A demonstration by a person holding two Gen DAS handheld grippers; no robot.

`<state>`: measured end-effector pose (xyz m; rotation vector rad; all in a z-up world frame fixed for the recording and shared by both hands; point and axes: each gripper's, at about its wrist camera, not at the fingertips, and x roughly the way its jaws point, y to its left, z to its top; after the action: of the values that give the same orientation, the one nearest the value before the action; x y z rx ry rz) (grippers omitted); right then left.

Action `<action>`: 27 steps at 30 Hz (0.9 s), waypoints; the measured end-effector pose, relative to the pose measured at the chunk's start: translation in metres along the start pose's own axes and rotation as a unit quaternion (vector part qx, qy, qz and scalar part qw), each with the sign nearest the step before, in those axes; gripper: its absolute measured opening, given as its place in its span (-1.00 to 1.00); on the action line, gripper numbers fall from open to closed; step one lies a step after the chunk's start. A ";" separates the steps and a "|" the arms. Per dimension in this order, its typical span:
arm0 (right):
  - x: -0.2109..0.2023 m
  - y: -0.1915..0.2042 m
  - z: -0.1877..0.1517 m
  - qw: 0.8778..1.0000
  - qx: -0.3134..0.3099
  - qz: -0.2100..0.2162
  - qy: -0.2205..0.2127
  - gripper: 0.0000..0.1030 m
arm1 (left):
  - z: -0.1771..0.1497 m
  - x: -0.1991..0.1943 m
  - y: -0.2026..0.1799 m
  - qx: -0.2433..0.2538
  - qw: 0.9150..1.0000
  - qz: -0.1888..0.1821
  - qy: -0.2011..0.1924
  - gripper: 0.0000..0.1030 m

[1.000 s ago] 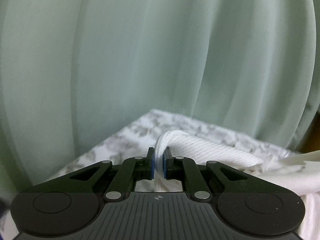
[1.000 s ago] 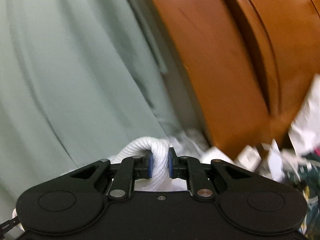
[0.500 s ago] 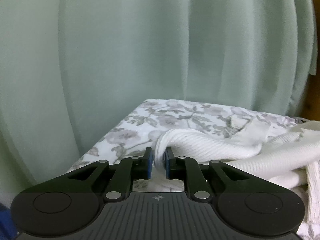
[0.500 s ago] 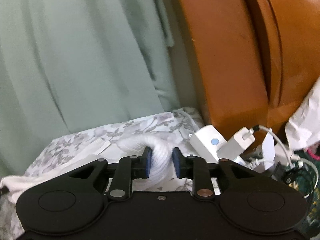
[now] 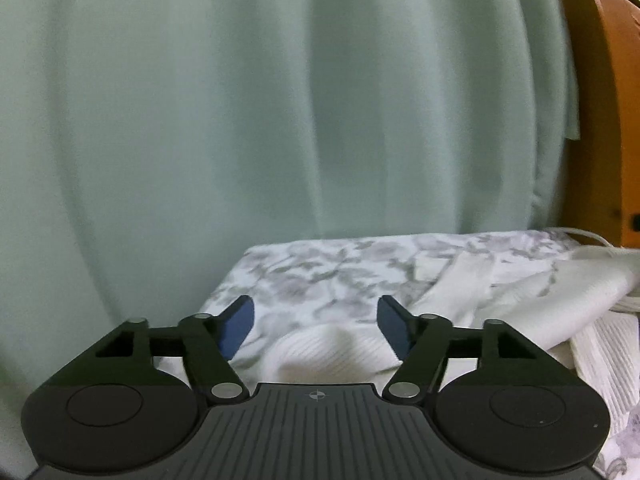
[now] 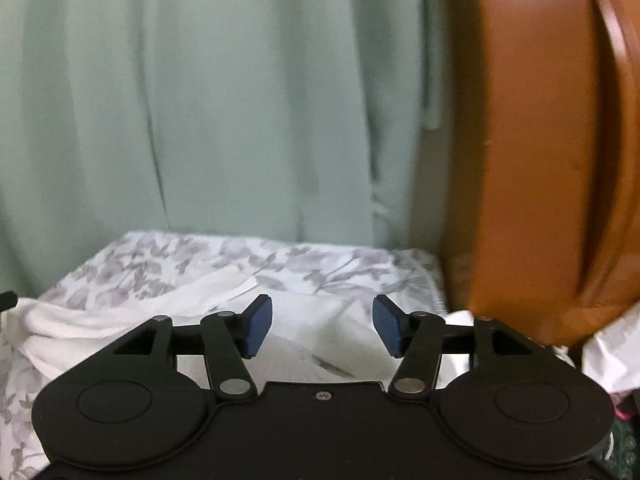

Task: Fold clothes
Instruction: 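Open both grippers and lay the spread garment on the bed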

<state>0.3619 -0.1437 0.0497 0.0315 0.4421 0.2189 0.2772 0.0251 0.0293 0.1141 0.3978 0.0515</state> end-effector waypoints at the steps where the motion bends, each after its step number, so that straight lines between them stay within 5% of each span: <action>1: 0.009 0.002 0.003 1.000 -0.007 -0.002 0.011 0.09 | 0.002 0.005 -0.006 0.010 1.000 -0.007 0.001 0.31; 7: 0.046 0.010 0.009 0.997 -0.033 -0.022 0.069 0.09 | 0.007 0.039 -0.037 0.050 0.996 -0.060 0.033 0.31; 16: 0.067 -0.007 -0.010 0.992 -0.022 -0.026 0.118 0.06 | -0.009 0.062 -0.052 0.076 0.991 -0.077 0.073 0.28; 22: 0.069 -0.015 -0.016 0.991 0.003 -0.018 0.130 -0.13 | -0.016 0.067 -0.046 0.072 0.991 -0.078 0.085 0.04; 27: 0.069 -0.021 -0.019 0.991 0.026 -0.019 0.133 -0.57 | -0.018 0.070 -0.040 0.062 0.991 -0.073 0.091 -0.45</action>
<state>0.4190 -0.1494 0.0016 0.0456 0.7134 0.1748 0.3362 -0.0079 -0.0188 0.2037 0.5911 -0.1090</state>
